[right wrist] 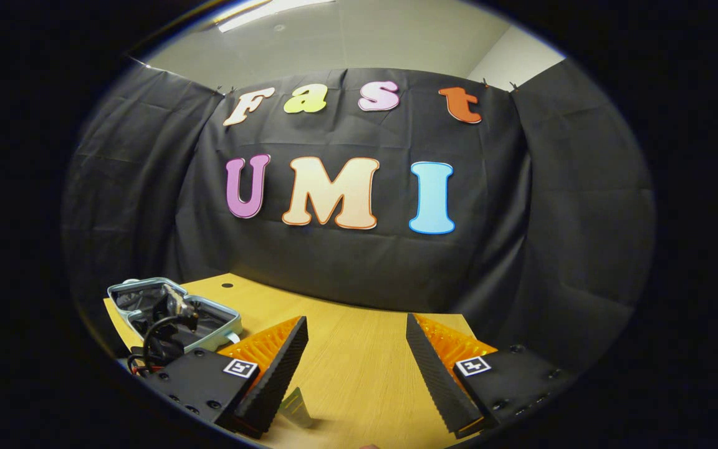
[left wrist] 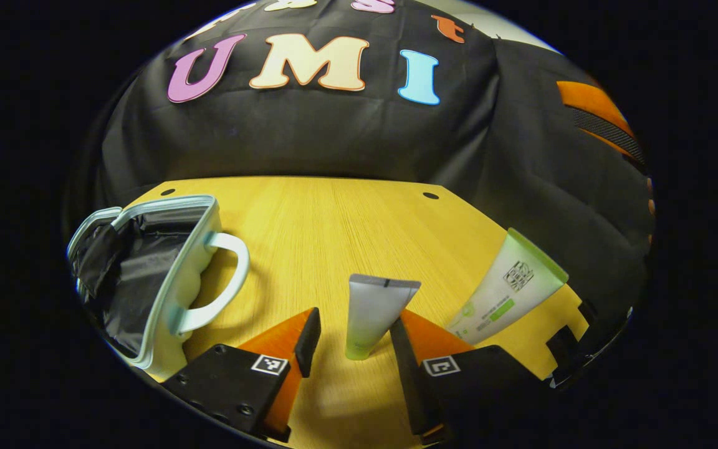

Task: First open the suitcase, pack the skin care products into it, and then close the suitcase.

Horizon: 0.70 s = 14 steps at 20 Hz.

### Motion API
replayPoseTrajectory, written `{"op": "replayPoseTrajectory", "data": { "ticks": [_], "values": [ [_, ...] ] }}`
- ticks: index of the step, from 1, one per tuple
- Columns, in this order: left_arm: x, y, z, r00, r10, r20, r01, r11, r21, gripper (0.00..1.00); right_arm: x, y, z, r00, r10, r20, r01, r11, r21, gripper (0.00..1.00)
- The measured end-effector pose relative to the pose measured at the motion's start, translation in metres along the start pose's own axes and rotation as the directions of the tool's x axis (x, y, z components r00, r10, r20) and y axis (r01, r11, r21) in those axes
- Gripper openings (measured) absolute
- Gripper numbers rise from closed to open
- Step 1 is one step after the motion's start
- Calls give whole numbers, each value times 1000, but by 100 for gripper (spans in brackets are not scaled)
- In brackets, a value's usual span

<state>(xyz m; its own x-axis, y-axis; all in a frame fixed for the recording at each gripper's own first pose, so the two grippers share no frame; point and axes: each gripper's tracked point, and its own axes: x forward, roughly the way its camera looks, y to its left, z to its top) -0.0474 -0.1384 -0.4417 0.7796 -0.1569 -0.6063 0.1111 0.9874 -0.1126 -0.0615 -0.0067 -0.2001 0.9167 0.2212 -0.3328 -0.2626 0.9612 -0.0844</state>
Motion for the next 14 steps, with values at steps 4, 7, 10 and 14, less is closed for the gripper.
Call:
{"op": "replayPoseTrajectory", "data": {
  "ticks": [4,7,10,14],
  "values": [
    [9,-4,-3,999,-44,9,44,999,22,27,-3,4,-12,1000,7,-24,-8,1000,-24,100],
    [10,-2,-2,999,-50,0,50,999,14,20,-7,12,-33,998,16,-57,-17,1000,-25,99],
    [3,-2,14,998,-53,23,53,999,5,14,-4,17,-51,996,30,-82,-33,999,-33,99],
    [-25,-1,66,994,-53,93,49,998,46,14,-2,34,-88,987,68,-148,-74,997,-33,100]
  ]
}}
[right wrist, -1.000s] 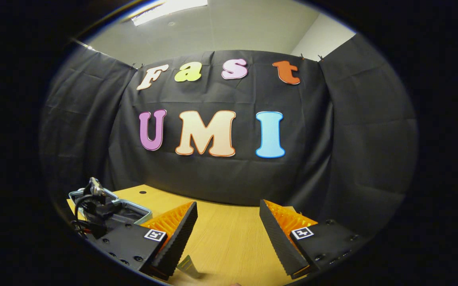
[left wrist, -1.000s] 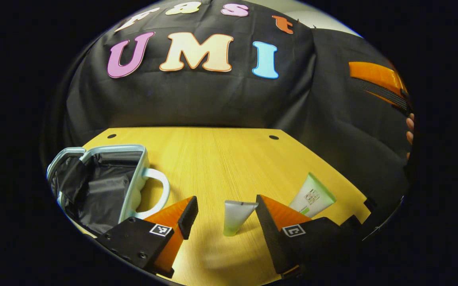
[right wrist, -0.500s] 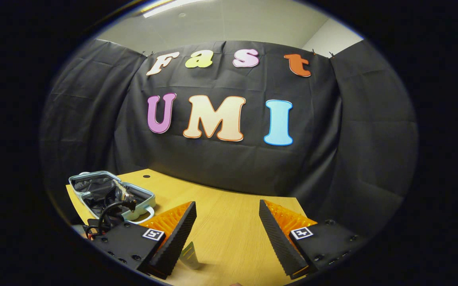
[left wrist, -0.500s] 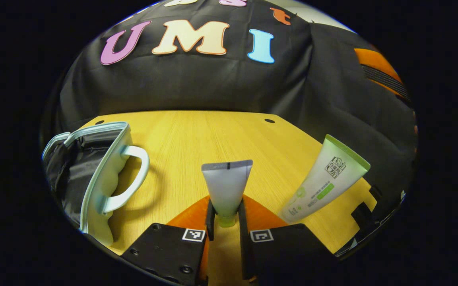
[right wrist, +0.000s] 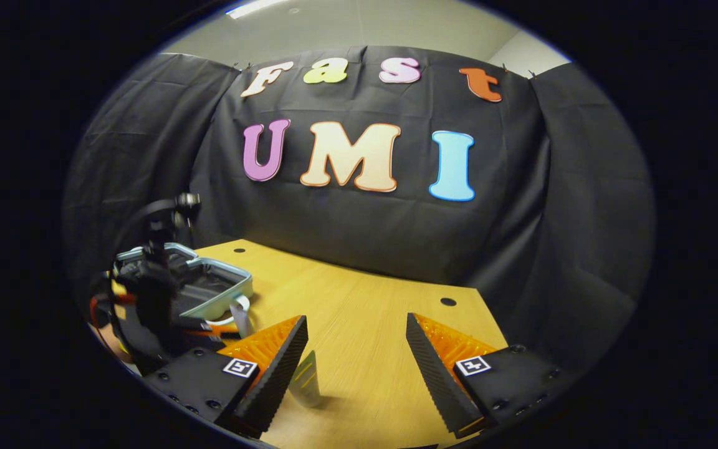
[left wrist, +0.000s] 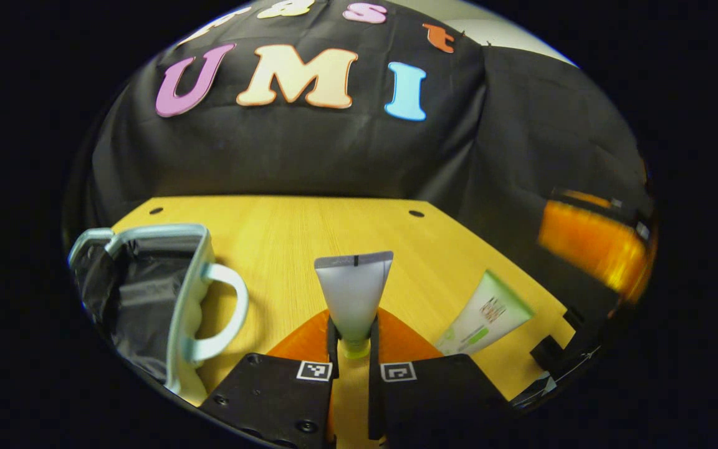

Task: First open the suitcase, pack the skin care products into it, and then close the suitcase.

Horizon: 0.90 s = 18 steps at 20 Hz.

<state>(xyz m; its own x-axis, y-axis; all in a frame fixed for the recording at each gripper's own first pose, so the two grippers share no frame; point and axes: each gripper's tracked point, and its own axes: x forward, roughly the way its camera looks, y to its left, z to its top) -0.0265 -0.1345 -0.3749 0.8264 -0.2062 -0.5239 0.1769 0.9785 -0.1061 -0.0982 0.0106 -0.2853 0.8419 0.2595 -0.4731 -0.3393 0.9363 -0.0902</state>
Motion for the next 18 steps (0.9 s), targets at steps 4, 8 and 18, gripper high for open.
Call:
{"op": "replayPoseTrajectory", "data": {
  "ticks": [4,8,18],
  "values": [
    [-26,9,51,998,24,55,-25,1000,15,13,6,26,-53,992,55,-110,-51,998,39,99],
    [-48,29,68,994,93,54,-94,995,18,14,17,40,-94,980,83,-179,-74,996,59,99],
    [-82,67,55,975,221,3,-221,975,-15,13,43,65,-150,932,190,-307,-166,981,105,41]
  ]
}}
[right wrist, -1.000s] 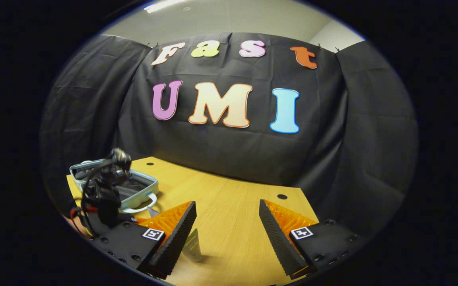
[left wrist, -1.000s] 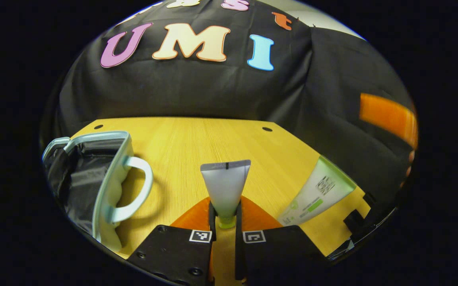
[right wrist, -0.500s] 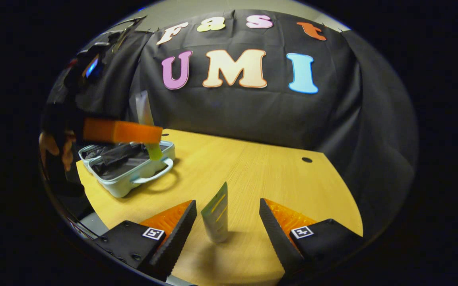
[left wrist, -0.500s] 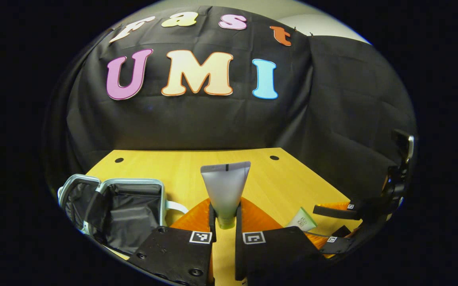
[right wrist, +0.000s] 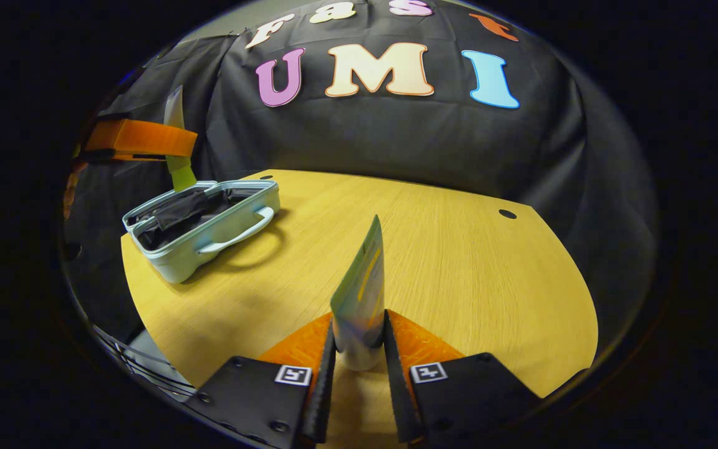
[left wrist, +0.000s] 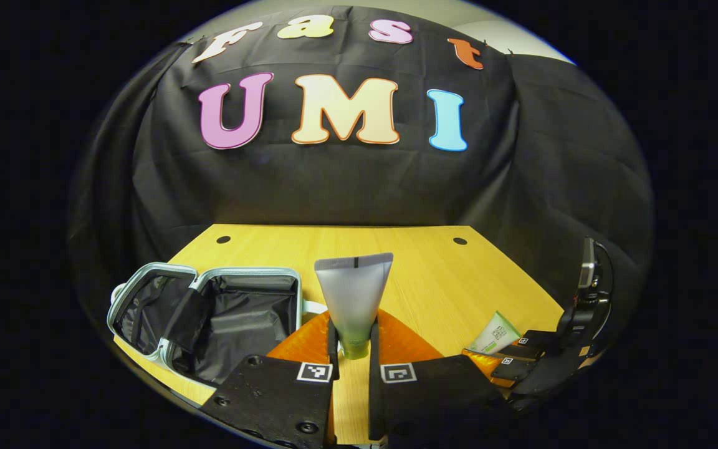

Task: First open the suitcase, pack the skin care products into it, and then close the suitcase.

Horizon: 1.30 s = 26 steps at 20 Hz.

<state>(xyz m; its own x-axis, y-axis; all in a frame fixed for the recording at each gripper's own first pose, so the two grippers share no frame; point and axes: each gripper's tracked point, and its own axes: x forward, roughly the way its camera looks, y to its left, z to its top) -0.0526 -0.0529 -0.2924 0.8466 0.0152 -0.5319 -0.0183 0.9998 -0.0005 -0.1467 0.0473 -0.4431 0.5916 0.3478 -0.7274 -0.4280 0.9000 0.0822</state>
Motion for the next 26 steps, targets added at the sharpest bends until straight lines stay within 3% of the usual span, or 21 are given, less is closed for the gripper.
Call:
{"op": "replayPoseTrajectory", "data": {
  "ticks": [4,10,11,14,20,23,26],
  "values": [
    [-2,25,-13,998,48,-44,-49,999,-10,14,-2,18,11,996,84,-24,-84,996,13,27],
    [-2,98,-33,973,161,-165,-160,987,19,13,-7,54,68,987,153,59,-150,988,-45,29],
    [0,110,-37,966,173,-191,-172,985,23,10,-6,63,76,984,165,62,-162,986,-50,29],
    [5,148,-59,931,193,-311,-188,981,48,14,-8,94,104,977,202,69,-201,979,-16,29],
    [23,195,-107,852,133,-506,-135,990,34,14,11,176,128,962,273,-5,-273,961,42,29],
    [32,208,-114,846,90,-525,-103,995,3,15,26,221,127,941,331,-66,-322,940,112,29],
    [39,215,-117,856,45,-515,-66,998,-22,24,42,250,115,926,353,-134,-332,930,159,29]
  ]
}}
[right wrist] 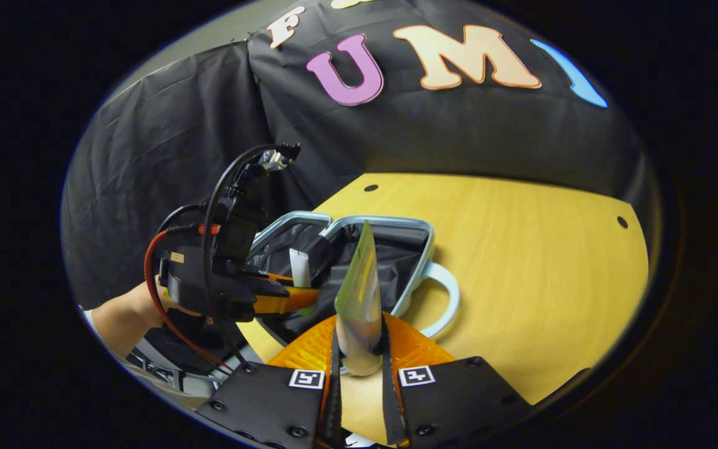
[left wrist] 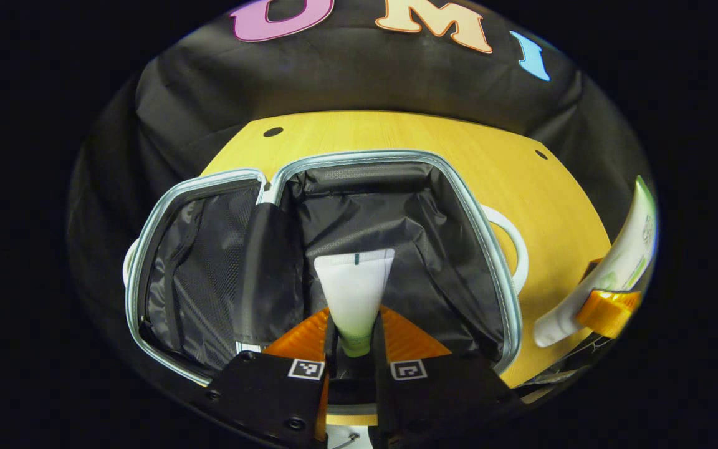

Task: First open the suitcase, pack the skin care products into it, and then close the suitcase.

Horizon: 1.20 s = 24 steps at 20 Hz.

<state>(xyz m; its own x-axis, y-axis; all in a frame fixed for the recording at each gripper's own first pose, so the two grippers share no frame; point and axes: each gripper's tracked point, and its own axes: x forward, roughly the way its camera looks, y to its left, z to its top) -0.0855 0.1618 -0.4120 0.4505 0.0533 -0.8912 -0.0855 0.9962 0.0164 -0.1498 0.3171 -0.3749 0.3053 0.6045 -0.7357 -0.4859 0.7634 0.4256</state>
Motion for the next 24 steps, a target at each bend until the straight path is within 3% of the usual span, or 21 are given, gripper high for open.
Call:
{"op": "replayPoseTrajectory", "data": {
  "ticks": [1,5,6,9,13,16,18,23,24],
  "values": [
    [-1,1,3,1000,-21,14,21,1000,-2,27,10,3,-5,1000,0,-21,1,1000,11,26],
    [-8,11,18,996,-65,56,66,998,-10,100,40,18,-20,996,0,-93,7,998,70,29],
    [-9,16,24,994,-80,78,82,996,-18,95,48,18,-26,994,-15,-113,23,997,71,29],
    [-23,40,45,986,-94,141,105,992,-71,95,68,17,-48,980,-63,-188,78,994,71,29],
    [-38,98,64,978,-38,203,63,991,-116,95,78,14,-55,972,-109,-206,130,987,91,25],
    [-48,146,66,974,40,222,-8,990,-144,95,75,16,-53,971,-143,-193,157,986,58,33],
    [-52,175,64,971,83,223,-44,984,-174,95,74,18,-46,973,-161,-166,168,985,28,42],
    [-59,246,54,960,185,212,-129,960,-250,95,80,16,-12,978,-206,-38,208,977,44,94],
    [-58,262,52,955,210,208,-153,954,-259,95,74,13,1,976,-219,6,219,975,48,98]
  ]
}}
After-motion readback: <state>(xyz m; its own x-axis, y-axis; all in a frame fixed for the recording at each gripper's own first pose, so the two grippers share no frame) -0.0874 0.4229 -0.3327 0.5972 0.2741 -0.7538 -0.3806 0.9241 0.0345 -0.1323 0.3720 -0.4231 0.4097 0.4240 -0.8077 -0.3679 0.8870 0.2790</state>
